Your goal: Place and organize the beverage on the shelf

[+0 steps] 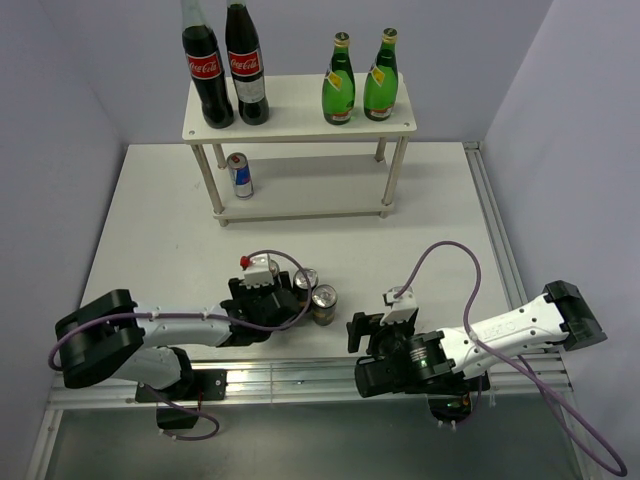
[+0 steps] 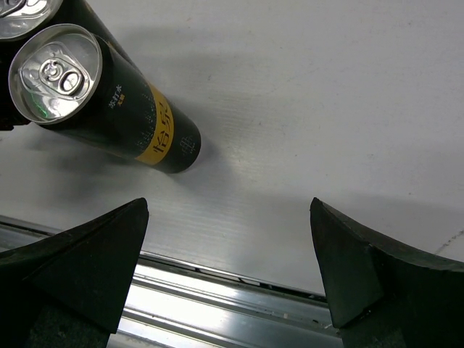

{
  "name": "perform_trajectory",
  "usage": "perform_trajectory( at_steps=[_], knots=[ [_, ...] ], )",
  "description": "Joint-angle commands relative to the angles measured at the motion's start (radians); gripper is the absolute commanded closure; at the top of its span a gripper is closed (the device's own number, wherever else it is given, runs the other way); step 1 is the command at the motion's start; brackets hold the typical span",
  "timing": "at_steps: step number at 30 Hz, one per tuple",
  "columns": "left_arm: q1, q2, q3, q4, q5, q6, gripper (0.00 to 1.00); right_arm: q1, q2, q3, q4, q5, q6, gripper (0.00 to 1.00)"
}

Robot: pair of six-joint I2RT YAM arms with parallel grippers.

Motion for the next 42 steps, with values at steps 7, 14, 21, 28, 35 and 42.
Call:
perform_trajectory(
  at_steps=[7, 14, 21, 28, 35, 42],
  knots=[
    [0.09, 0.086, 0.031, 0.255, 0.038, 0.151, 0.05, 0.007, 0.026, 0.011, -0.01, 0.053, 0.027, 0.01],
    [0.156, 0.145, 0.06, 0.319, 0.052, 0.213, 0.2, 0.007, 0.028, 0.011, -0.013, 0.056, 0.031, 0.01],
    [0.184, 0.162, 0.086, 0.312, 0.04, 0.234, 0.64, 0.009, 0.026, 0.008, -0.015, 0.058, 0.036, 0.01],
    [0.184, 0.134, 0.11, 0.259, 0.005, 0.246, 1.0, 0.009, 0.038, 0.018, -0.022, 0.061, 0.042, 0.01],
    [0.184, 0.062, 0.175, 0.249, 0.0, 0.356, 1.0, 0.01, 0.04, 0.016, -0.025, 0.064, 0.048, 0.01],
    [0.248, 0.077, 0.276, 0.377, 0.066, 0.541, 1.0, 0.018, 0.046, 0.021, -0.039, 0.07, 0.063, 0.01]
  ],
)
